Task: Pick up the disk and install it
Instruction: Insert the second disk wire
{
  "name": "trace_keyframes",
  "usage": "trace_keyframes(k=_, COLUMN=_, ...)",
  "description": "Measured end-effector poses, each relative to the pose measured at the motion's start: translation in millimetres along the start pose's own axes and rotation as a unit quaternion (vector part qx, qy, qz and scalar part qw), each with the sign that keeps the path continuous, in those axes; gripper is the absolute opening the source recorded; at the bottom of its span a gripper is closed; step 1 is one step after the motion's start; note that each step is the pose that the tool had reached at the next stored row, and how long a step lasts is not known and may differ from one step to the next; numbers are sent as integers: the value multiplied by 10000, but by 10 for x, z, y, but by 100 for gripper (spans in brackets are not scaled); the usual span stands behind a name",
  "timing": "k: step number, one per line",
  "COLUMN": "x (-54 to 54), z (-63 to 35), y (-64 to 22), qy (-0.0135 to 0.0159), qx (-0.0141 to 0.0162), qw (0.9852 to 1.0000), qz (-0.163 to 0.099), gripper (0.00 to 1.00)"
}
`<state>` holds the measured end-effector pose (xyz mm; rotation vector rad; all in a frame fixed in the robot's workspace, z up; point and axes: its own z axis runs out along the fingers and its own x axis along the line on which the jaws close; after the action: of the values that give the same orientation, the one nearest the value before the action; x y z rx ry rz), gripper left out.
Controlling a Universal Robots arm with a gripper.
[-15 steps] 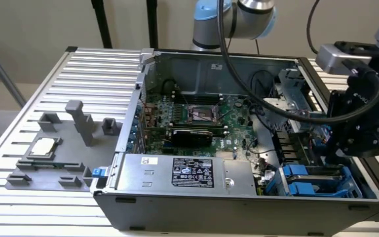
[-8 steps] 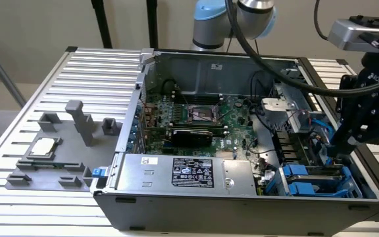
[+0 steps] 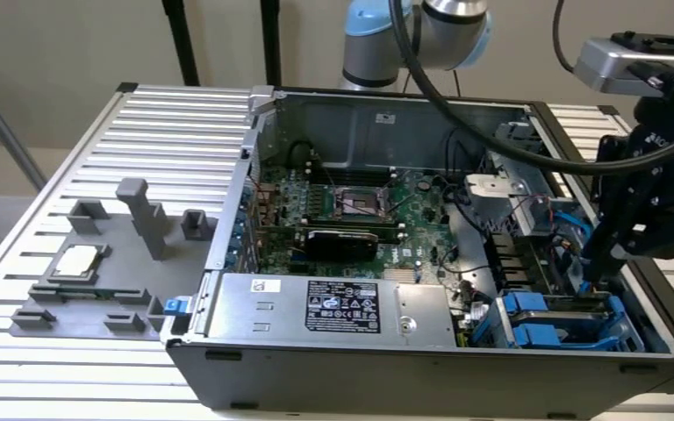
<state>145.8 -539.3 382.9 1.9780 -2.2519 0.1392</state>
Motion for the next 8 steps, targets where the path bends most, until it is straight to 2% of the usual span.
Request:
trace_keyframes(k=4, x=-18, z=39, y=45, qy=7, qx=10, qw=10000, qz=2, gripper=100)
trace_keyframes(k=8, x=-36, z=67, y=69, qy=27, qx=15, qw=10000, qz=3, gripper=100)
